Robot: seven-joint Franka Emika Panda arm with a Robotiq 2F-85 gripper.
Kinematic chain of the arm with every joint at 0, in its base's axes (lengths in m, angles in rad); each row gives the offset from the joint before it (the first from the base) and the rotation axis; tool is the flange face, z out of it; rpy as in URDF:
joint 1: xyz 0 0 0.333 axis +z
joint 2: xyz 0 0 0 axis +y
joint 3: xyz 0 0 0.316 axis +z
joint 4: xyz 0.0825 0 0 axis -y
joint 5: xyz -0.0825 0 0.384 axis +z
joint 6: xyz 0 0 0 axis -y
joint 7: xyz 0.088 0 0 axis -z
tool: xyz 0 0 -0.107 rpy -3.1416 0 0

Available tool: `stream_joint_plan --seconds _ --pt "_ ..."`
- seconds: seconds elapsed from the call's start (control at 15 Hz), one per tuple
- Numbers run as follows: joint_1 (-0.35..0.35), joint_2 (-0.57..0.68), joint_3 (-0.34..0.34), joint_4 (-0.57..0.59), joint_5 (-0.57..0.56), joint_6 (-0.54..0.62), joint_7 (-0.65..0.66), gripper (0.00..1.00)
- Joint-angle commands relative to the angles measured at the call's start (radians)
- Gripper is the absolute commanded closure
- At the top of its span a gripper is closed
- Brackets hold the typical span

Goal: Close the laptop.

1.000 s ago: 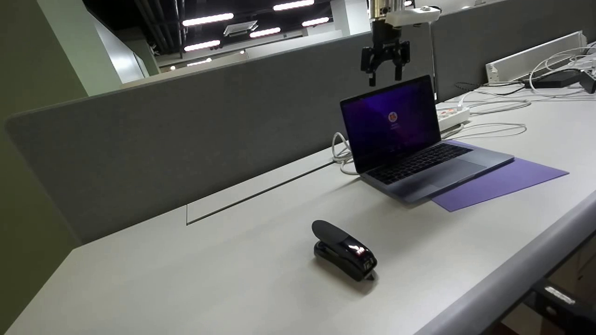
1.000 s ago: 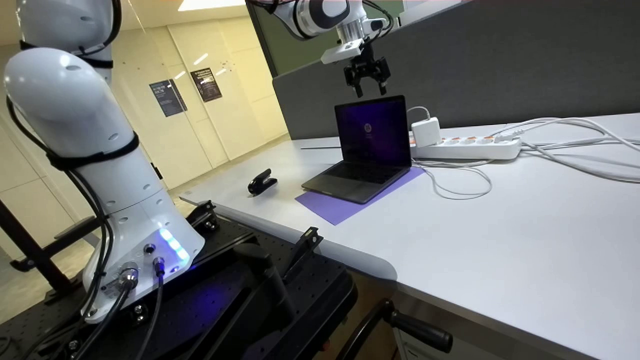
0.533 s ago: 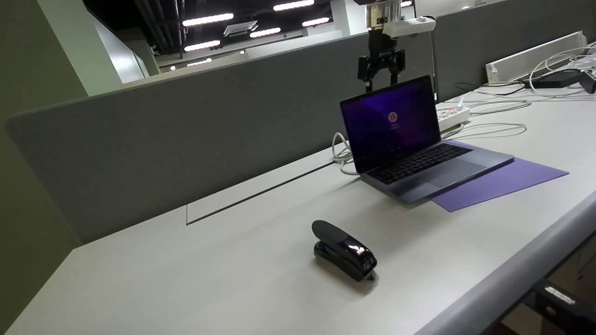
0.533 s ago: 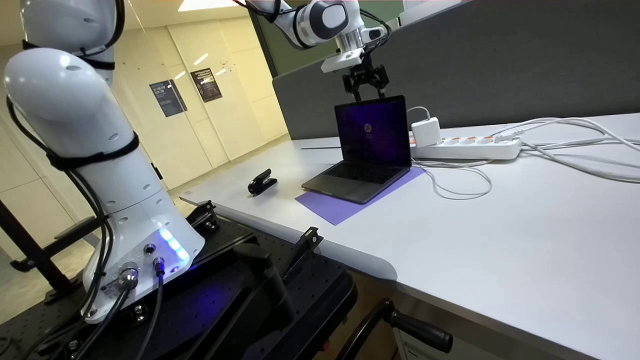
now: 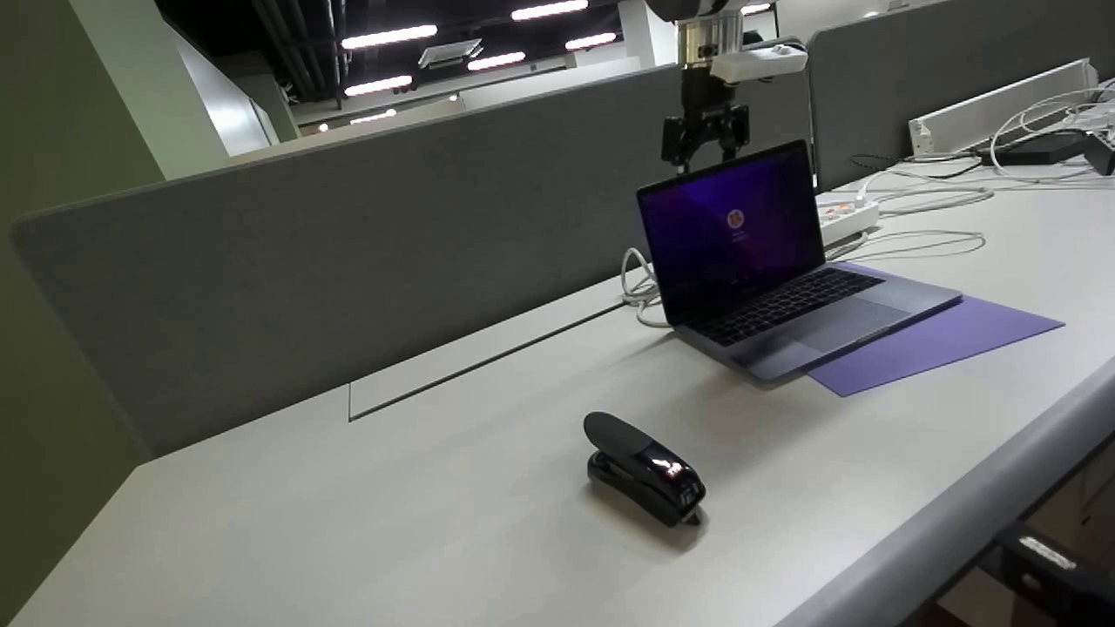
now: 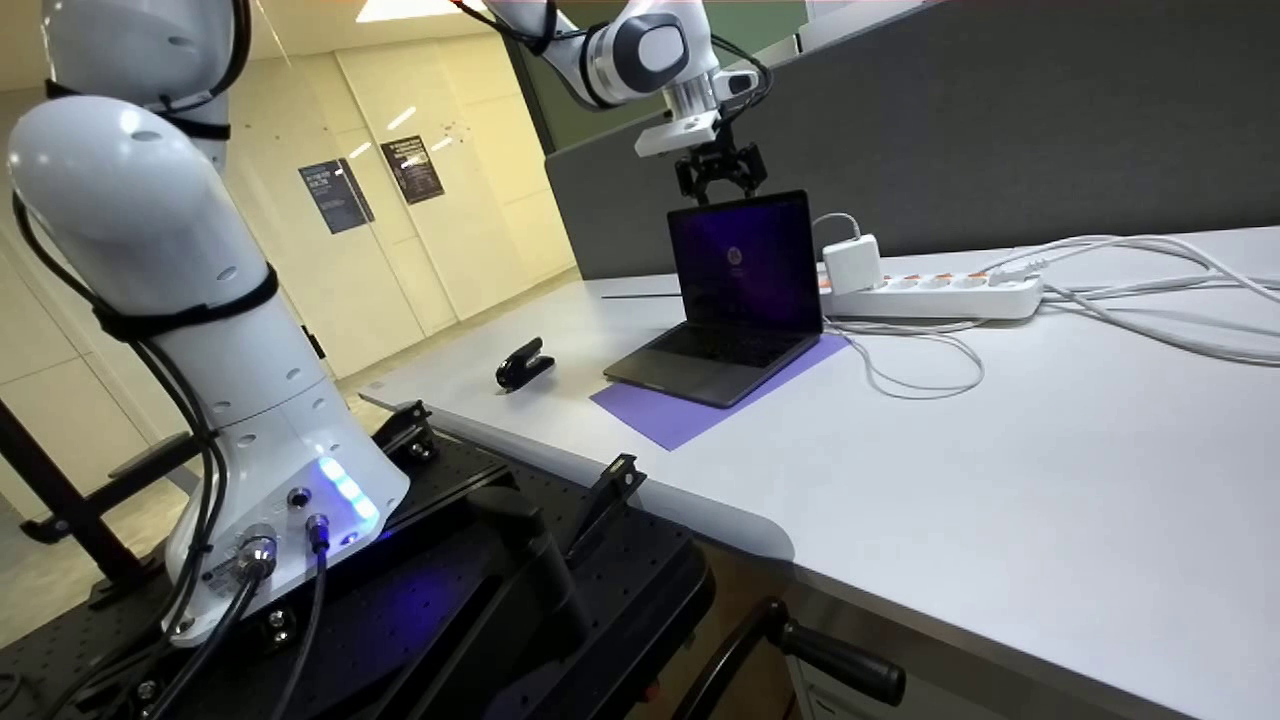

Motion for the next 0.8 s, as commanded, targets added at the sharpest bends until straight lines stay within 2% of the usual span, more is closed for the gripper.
stream_joint_plan --seconds 0.0,0.73 --pt "-0.004 -0.062 0.005 -0.079 -0.027 0.008 0.025 0.00" --pt "0.001 -0.185 -0.011 -0.309 -0.038 0.049 0.060 0.00"
